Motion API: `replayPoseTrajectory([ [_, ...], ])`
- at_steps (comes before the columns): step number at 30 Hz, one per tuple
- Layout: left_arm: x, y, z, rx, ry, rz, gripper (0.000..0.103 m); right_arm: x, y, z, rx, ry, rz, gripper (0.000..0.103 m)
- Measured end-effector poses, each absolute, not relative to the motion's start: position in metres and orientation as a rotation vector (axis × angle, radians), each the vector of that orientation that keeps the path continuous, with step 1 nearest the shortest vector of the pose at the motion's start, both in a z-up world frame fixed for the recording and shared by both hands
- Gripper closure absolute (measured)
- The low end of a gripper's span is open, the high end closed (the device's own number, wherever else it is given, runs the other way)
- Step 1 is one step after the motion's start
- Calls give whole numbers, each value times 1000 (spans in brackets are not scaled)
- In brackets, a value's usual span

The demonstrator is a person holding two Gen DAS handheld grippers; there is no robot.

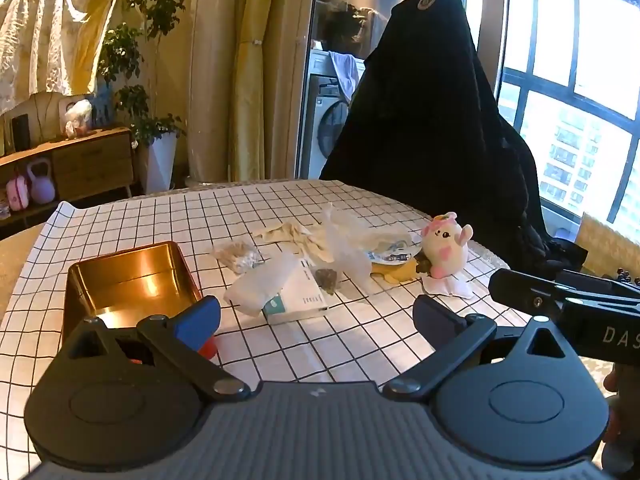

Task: Organize soft objects
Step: 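Move both grippers toward the clear plastic bag on the table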

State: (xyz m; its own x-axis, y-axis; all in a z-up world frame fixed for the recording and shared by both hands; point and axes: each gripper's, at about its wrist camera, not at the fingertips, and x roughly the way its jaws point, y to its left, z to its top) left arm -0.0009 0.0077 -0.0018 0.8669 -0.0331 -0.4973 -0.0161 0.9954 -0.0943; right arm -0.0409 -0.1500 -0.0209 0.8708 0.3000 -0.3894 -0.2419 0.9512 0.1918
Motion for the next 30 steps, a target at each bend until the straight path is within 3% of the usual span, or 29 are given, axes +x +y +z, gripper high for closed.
replayPoseTrajectory([
  [30, -7, 8, 3, -96, 499, 13, 0, -51, -144, -8, 82, 391, 274, 0],
])
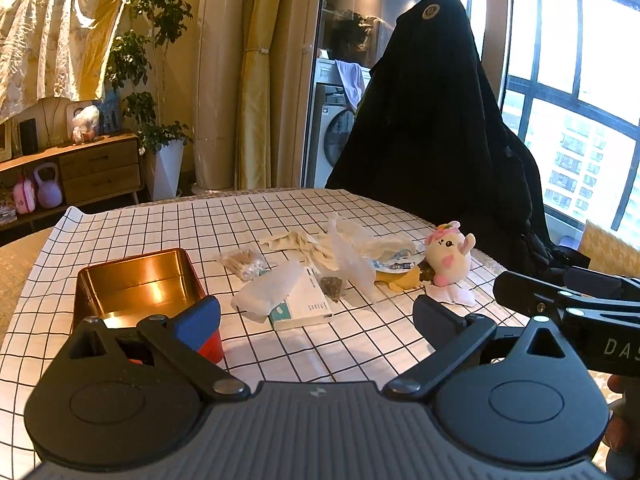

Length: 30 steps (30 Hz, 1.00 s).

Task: Organize soft objects
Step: 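Move both grippers toward the clear plastic bag on the table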

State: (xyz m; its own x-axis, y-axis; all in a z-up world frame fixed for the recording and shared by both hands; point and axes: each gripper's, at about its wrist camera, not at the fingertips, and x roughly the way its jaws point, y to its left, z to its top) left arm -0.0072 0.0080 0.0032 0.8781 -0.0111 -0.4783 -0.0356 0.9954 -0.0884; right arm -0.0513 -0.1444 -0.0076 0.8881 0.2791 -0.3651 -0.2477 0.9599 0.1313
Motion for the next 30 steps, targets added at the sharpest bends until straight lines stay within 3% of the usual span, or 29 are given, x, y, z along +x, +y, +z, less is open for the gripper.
replayPoseTrajectory([
  [30, -55, 7, 19, -96, 449, 7, 0, -95, -140, 11, 91, 340, 277, 0],
])
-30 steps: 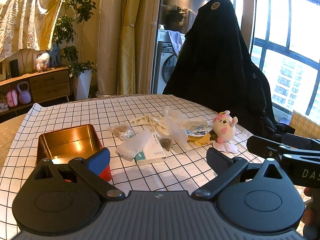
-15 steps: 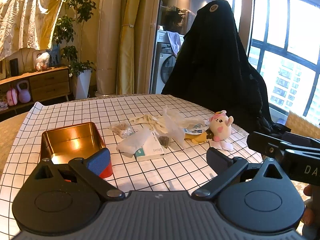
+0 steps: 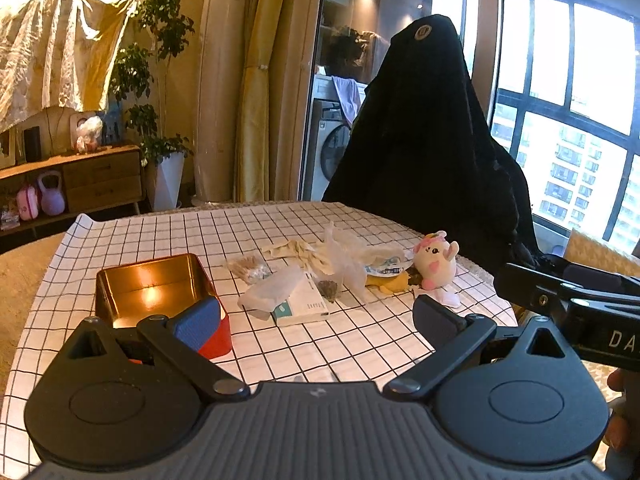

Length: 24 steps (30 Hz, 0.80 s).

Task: Organize soft objects
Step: 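Move both grippers toward the clear plastic bag on the table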

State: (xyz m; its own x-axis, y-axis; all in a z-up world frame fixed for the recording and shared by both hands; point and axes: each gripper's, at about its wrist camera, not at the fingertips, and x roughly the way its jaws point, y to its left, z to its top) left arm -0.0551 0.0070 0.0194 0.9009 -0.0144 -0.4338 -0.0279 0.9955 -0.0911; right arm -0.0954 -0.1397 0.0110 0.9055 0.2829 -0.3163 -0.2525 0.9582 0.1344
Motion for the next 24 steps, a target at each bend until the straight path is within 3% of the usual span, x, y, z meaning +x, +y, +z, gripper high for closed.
replayPoseTrajectory([
  [24, -52, 2, 5, -99, 572, 13, 0, -99, -141, 0, 99, 431, 287, 0],
])
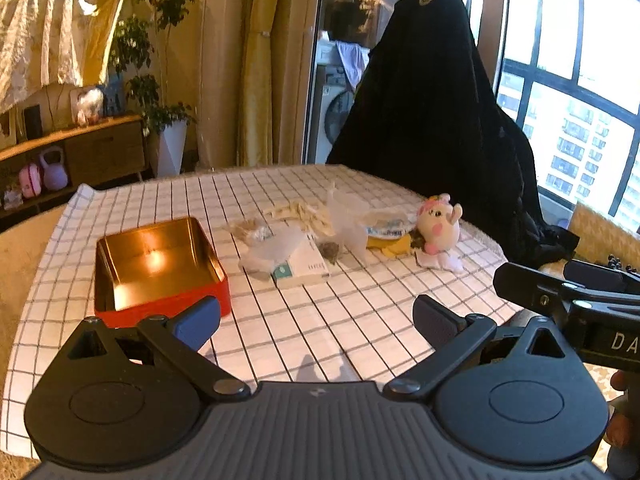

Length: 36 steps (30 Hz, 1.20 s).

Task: Organize soft objects
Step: 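Move both grippers toward the clear plastic bag on the table, then close the left gripper on the clear plastic bag while the right gripper grasps it too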

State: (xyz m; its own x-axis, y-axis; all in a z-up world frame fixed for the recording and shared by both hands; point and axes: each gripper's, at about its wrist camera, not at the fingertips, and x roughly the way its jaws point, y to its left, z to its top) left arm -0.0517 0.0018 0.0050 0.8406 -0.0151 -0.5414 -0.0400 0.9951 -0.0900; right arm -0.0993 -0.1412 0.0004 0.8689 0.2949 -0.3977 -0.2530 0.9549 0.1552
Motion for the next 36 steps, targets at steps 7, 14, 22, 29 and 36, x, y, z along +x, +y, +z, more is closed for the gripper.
replayPoseTrajectory([
  [7, -40, 0, -4, -99, 610, 14, 0, -89, -146, -9, 106, 469, 292, 0],
  [14, -18, 0, -12, -100, 636, 12, 0, -71, -147, -15, 110, 504, 302, 0],
  [22, 23, 9, -30, -77, 662, 21, 0, -36, -145, -26, 101, 561, 323, 1],
  [29, 74, 13, -48, -30, 684, 43, 0, 18, -148, -37, 91, 629, 342, 3],
  [36, 131, 26, -57, -4, 691, 34, 0, 67, -147, -54, 30, 666, 336, 7],
])
